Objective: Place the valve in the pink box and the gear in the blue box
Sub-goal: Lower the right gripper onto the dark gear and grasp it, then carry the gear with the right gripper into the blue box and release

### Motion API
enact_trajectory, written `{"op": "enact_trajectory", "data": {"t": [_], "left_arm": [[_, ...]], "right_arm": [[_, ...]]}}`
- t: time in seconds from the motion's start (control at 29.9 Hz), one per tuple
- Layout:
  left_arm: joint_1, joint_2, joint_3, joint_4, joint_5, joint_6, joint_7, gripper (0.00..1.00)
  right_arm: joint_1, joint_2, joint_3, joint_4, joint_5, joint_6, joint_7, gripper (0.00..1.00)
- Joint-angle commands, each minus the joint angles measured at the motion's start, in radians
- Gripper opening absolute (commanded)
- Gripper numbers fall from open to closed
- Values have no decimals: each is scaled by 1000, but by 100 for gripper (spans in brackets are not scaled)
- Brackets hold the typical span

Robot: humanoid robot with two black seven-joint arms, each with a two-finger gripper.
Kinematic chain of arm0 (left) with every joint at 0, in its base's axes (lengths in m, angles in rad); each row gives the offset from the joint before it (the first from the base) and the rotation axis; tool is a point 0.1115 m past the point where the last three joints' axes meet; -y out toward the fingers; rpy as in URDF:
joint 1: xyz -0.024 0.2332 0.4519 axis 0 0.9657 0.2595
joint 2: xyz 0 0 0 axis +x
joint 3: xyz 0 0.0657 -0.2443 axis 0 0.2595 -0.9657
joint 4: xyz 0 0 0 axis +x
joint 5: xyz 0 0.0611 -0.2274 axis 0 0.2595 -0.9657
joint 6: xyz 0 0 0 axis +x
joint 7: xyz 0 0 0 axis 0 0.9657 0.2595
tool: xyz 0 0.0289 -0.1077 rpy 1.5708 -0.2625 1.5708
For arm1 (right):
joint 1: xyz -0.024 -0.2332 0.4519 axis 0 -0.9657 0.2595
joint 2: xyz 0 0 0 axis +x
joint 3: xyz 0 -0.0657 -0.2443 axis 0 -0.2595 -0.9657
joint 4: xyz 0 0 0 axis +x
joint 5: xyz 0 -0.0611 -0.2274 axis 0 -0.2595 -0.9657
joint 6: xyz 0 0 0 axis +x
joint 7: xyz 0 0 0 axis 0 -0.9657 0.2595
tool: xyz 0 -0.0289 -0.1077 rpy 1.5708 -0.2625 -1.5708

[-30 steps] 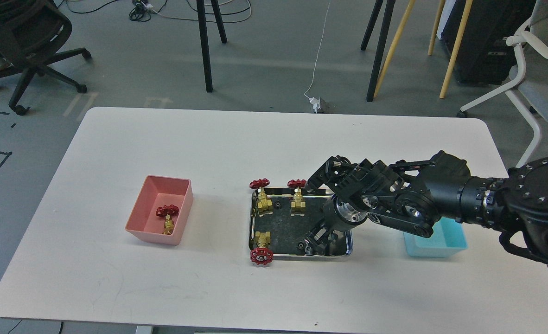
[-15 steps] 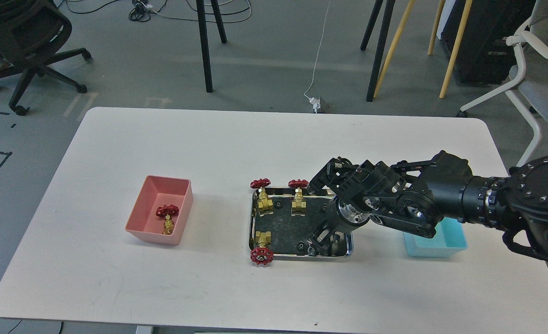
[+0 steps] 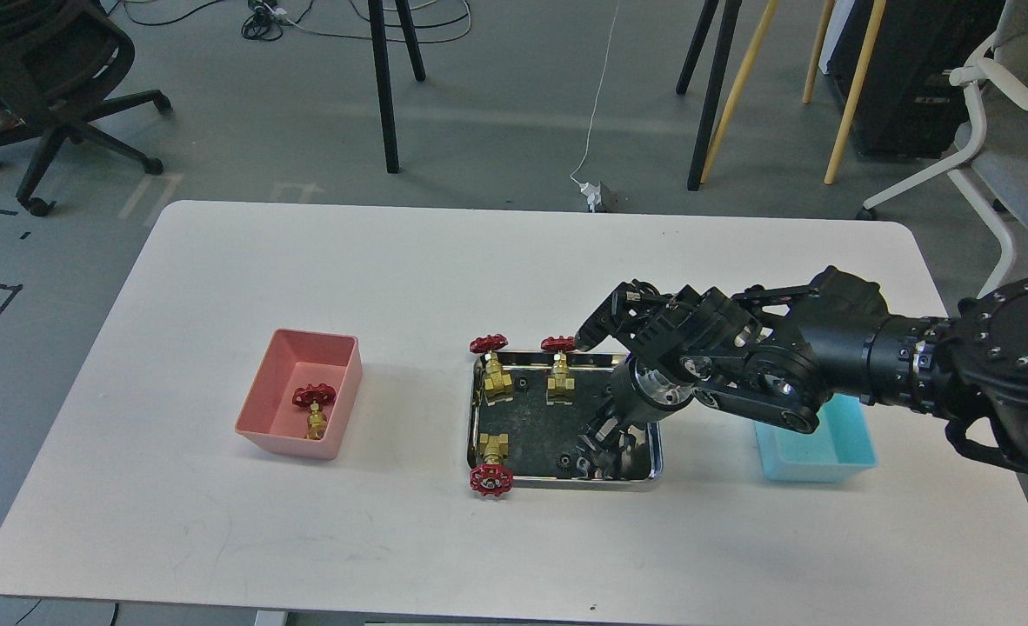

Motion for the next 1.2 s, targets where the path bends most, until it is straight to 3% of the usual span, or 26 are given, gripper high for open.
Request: {"op": "enact_trajectory", "data": {"t": [0.0,0.43,0.74,0.97,1.17], "left_arm": [[-1,0,1,14,0,-1,0,92],[-1,0,1,19,0,-1,0,92],[-1,-2,1,23,0,-1,0,92],[-1,-3,1,39,0,-9,-2,92],[-1,-3,1,39,0,-12,-2,92]], "right_arm": [[-1,0,-11,12,-2,0,0,52],[-7,2,-11,15,-5,0,0,45],[-6,2,-13,15,-6,0,0,33],[-3,2,-19,15,-6,0,-3,18],[14,3,-4,7,-5,0,-4,12]]}}
